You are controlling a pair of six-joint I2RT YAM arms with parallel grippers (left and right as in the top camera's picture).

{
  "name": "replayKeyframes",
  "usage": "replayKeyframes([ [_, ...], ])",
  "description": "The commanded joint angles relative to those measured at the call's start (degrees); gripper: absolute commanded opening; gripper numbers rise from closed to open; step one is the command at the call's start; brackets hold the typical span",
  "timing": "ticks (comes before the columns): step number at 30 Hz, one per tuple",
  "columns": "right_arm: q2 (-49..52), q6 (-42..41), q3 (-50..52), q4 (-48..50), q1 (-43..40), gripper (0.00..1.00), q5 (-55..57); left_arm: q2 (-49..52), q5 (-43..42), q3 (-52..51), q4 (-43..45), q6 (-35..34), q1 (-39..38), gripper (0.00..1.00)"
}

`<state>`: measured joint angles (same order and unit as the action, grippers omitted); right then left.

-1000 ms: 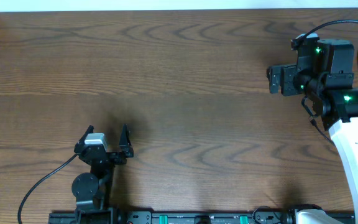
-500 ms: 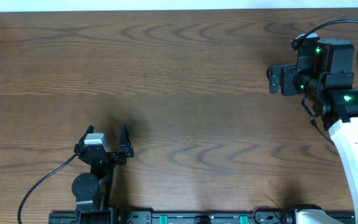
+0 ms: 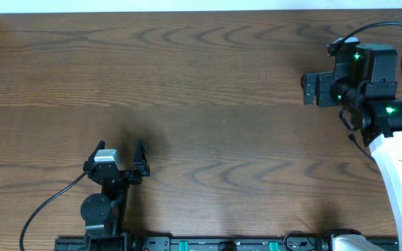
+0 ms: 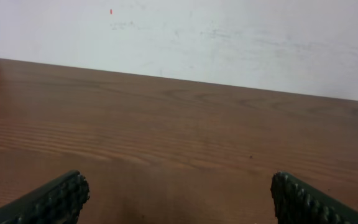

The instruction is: Untangle cables

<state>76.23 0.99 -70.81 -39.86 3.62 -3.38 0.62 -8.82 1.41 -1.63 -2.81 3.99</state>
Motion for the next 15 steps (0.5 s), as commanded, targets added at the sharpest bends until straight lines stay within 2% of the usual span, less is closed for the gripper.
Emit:
replayKeyframes([
  [1, -0.59, -0.55, -0.52, -0.44, 0.17, 0.99, 3.8, -0.39, 0.11, -1.18, -1.77, -0.09, 0.17, 0.94],
  [9, -6.43, -1.01, 3.96, 0.33, 0.17, 0.99, 3.65, -0.39, 0.11, -1.18, -1.77, -0.09, 0.17, 0.94],
  [15, -16.37, -3.93, 19.54, 13.46, 0.17, 0.99, 3.58, -0.39, 0.11, -1.18, -1.77, -0.09, 0.17, 0.94],
])
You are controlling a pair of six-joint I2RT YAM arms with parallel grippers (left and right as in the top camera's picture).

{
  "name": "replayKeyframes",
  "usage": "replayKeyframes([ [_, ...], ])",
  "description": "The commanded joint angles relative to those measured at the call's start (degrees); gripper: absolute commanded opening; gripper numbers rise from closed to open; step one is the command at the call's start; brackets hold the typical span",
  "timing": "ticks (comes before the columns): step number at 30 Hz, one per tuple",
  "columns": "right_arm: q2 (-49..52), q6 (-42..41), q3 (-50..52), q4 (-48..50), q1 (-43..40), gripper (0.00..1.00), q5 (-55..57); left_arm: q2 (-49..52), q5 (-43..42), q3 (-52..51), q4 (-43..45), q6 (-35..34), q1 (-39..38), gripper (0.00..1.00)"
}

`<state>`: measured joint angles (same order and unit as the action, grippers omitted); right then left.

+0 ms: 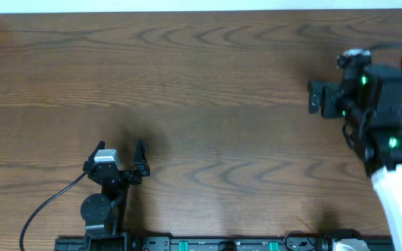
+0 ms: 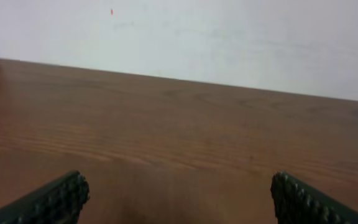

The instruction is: Untangle cables

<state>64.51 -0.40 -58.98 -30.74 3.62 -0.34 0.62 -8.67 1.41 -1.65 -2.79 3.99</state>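
No loose cables show in any view; the table top (image 1: 208, 90) is bare brown wood. My left gripper (image 1: 115, 157) sits near the front left, open wide. In the left wrist view its gripper (image 2: 178, 190) has nothing between the two ribbed fingertips (image 2: 64, 193), only wood and a white wall beyond. My right gripper (image 1: 318, 98) hangs at the far right, pointing left; its dark jaws are too small to tell apart.
The left arm's own black cable (image 1: 47, 206) loops off the front edge. Cables of the right arm trail at the right edge. A black rail (image 1: 208, 244) runs along the front edge. A white wall (image 2: 229, 43) stands behind the table.
My right arm and gripper have shifted slightly right and toward the front edge. The left gripper has stayed in place, still open.
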Motion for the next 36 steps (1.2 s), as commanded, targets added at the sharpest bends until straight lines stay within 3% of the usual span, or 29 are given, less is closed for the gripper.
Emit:
replayKeyframes([
  [1, -6.6, -2.58, 11.17, 7.37, 0.17, 0.99, 0.42, -0.39, -0.04, -1.18, -1.75, -0.11, 0.17, 0.94],
  [9, -22.43, -2.58, 36.11, 28.59, 0.17, 0.99, 0.07, -0.39, -0.04, -1.18, -1.75, -0.09, 0.17, 0.94],
  [16, -36.2, -2.58, 50.71, 36.48, 0.07, 0.99, -0.02, -0.39, -0.04, -1.18, -1.75, -0.09, 0.17, 0.94],
  [23, -48.06, -2.58, 58.34, 37.18, -0.55, 0.99, -0.04, -0.39, -0.04, -1.18, -1.75, -0.09, 0.17, 0.94],
  [29, -59.32, -2.54, 58.66, 26.36, -0.63, 0.99, 0.0, -0.39, -0.04, -1.18, -1.75, -0.11, 0.17, 0.94],
  [36, -64.24, -2.54, 58.66, 26.34, -0.74, 0.99, 0.0, -0.39, -0.04, -1.18, -1.75, -0.11, 0.17, 0.94],
])
